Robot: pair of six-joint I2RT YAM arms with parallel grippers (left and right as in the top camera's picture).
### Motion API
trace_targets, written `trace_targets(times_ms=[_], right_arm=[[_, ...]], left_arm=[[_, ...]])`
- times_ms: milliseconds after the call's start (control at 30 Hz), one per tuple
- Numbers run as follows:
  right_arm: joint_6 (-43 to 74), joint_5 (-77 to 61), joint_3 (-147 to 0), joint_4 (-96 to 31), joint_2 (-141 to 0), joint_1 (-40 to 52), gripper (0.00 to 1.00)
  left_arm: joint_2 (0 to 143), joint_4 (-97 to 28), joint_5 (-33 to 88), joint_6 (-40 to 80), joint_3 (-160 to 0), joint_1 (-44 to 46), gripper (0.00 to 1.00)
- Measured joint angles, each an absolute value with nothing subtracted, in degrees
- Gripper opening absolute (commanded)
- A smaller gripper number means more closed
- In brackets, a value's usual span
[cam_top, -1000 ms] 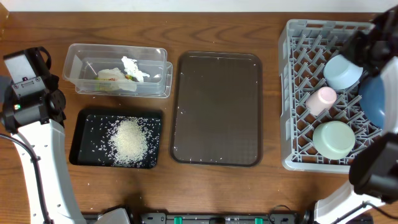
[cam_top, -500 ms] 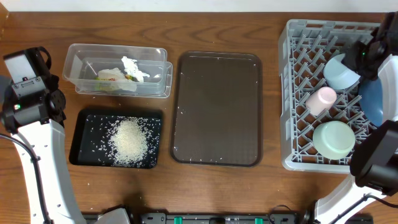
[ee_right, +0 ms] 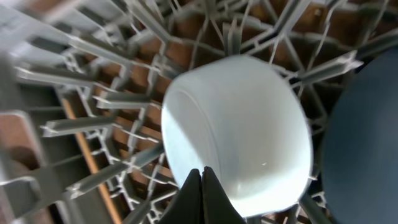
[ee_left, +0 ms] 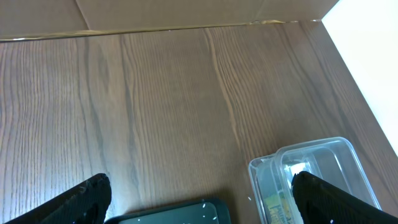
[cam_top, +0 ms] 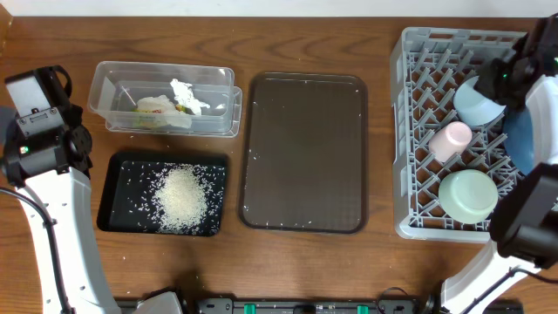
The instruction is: Sort waste into correct bins and load items into the dishwasher rack
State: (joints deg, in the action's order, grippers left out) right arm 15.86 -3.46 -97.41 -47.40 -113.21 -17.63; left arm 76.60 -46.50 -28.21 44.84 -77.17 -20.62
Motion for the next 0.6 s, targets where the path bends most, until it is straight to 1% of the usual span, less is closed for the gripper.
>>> trace_targets(times_ms=[133,367,600], right_arm=[[15.8,-2.1,-97.4,-47.3,-115.5,-17.5,0.01],[15.9,2.1,-97.4,-47.1,-115.5,-17.5,0.01],[15.9,8.3,-99.3,-50.8,-115.5,-17.5,0.01]], left_arm=[[76.6,-46.5,-28.2,44.8,-77.2,-20.6,0.95],[76.6,-46.5,-28.2,44.8,-77.2,-20.6,0.95],[76.6,-46.5,-28.2,44.8,-77.2,-20.6,0.95]])
